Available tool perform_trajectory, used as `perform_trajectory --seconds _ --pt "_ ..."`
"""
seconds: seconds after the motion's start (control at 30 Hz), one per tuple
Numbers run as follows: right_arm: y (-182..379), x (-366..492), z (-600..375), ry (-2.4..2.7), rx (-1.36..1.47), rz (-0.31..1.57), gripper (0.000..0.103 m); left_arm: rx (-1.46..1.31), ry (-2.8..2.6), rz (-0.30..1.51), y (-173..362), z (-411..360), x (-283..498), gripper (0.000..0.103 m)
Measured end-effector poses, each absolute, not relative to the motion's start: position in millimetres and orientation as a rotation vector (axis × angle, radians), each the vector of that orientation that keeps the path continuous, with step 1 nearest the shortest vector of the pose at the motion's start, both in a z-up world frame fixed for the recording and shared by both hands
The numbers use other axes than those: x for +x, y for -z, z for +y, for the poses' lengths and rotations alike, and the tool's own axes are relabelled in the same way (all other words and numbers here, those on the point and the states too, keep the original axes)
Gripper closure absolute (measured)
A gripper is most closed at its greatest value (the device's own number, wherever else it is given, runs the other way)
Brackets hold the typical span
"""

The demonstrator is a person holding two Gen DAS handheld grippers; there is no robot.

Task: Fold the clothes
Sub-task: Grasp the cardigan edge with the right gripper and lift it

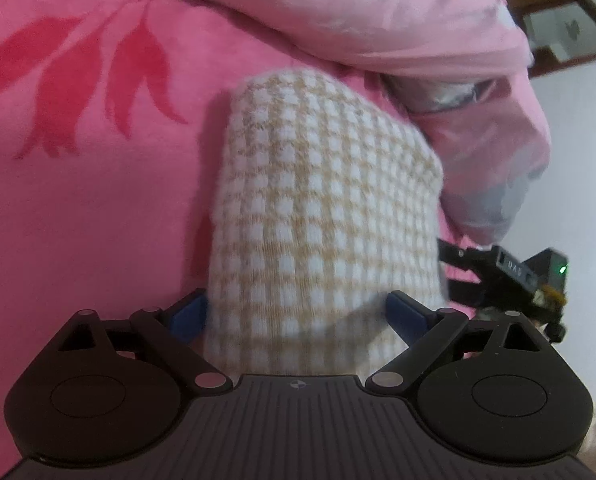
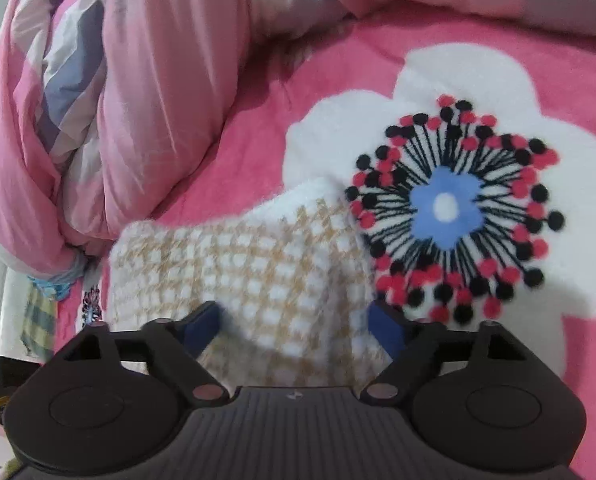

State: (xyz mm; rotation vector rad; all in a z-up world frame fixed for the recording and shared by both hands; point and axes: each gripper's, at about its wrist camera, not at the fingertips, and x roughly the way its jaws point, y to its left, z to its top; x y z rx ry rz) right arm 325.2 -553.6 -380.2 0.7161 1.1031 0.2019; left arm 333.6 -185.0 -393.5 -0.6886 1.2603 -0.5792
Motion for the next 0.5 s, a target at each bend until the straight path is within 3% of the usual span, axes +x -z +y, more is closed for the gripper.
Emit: perform_trajectory --seconds 0.2,0.5 --pt "397.9 326.1 -566.7 -0.289 0.851 1.103 0.002 -0.78 0.614 1.259 409.4 -185.1 340.2 0.005" --pt "407.0 305.5 -540.4 -0.49 0.908 1.286 0.002 -0.786 0.657 1.275 410.6 -186.2 339.0 0.006"
